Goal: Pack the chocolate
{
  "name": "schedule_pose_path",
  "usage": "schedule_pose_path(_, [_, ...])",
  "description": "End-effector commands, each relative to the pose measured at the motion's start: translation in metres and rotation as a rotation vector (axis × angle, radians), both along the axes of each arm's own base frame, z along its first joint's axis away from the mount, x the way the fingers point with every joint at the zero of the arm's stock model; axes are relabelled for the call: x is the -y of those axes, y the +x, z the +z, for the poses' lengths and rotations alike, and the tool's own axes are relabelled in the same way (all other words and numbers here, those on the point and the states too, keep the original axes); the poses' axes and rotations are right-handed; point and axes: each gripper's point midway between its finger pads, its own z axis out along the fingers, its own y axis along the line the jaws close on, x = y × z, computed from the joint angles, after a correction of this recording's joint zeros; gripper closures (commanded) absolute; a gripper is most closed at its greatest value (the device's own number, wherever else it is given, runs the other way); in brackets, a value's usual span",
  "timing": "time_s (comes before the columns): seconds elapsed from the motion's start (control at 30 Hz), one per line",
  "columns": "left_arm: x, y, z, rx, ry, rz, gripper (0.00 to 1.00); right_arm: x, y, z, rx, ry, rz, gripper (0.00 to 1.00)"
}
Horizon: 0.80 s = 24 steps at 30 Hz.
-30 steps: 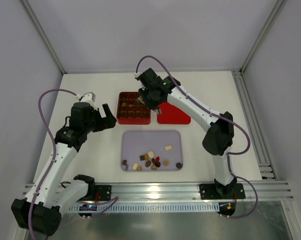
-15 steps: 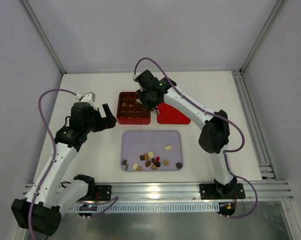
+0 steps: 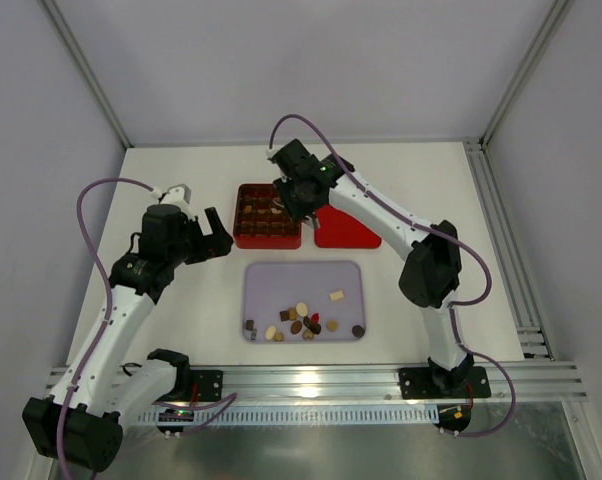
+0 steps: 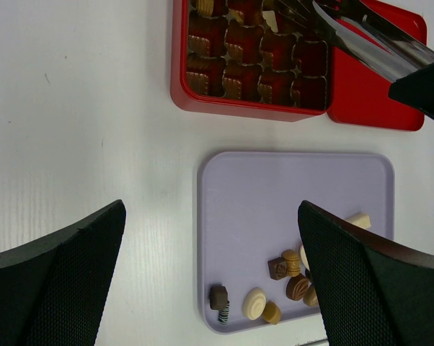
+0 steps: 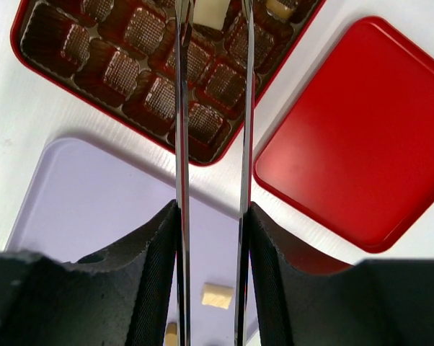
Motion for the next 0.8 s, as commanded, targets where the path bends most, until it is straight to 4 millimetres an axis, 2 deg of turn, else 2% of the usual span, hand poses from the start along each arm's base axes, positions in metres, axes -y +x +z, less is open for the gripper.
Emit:
schedule_pose_path(0.0, [0.001,0.004,0.014,0.040,-0.009,-0.006,0.00,0.015,-0.009,0.067,0.115,0.080,-0.022,0.56])
schedule_pose_path(0.03, [0.001,0.004,0.013,0.036,-0.010,-0.005,0.00,0.020,-0.016,0.063,0.100,0.071,-0.022,0.56])
schedule_pose_path(0.07, [0.001,0.004,0.014,0.043,-0.010,-0.006,0.00,0.025,-0.021,0.068,0.100,0.077,-0.028,0.57])
schedule_pose_path(0.1, [0.001,0.004,0.014,0.041,-0.010,-0.006,0.00,0.033,-0.029,0.082,0.118,0.098,-0.031,0.56])
schedule_pose_path(0.13, [0.001,0.004,0.014,0.043,-0.011,-0.004,0.00,0.041,-0.039,0.075,0.097,0.084,-0.032,0.57])
schedule_pose_path(0.27, [0.001,0.004,0.016,0.047,-0.012,-0.006,0.00,0.073,-0.077,0.076,0.060,0.090,-0.063,0.57])
schedule_pose_path(0.3, [0.001,0.003,0.016,0.048,-0.013,-0.005,0.00,0.087,-0.094,0.074,0.050,0.089,-0.068,0.57])
schedule_pose_path(0.47, [0.001,0.003,0.018,0.054,-0.015,-0.007,0.00,0.122,-0.150,0.053,-0.035,0.092,-0.090,0.57])
schedule_pose_path(0.5, [0.001,0.003,0.017,0.053,-0.015,-0.007,0.00,0.128,-0.163,0.039,-0.071,0.065,-0.084,0.57])
schedule_pose_path(0.53, [0.001,0.003,0.018,0.052,-0.016,-0.008,0.00,0.134,-0.173,0.040,-0.076,0.074,-0.086,0.57])
schedule_pose_path(0.63, [0.001,0.004,0.017,0.053,-0.015,-0.007,0.00,0.144,-0.198,0.022,-0.137,0.040,-0.079,0.57])
schedule_pose_path(0.77, [0.001,0.004,0.015,0.047,-0.013,-0.007,0.00,0.154,-0.220,0.009,-0.175,0.007,-0.050,0.57])
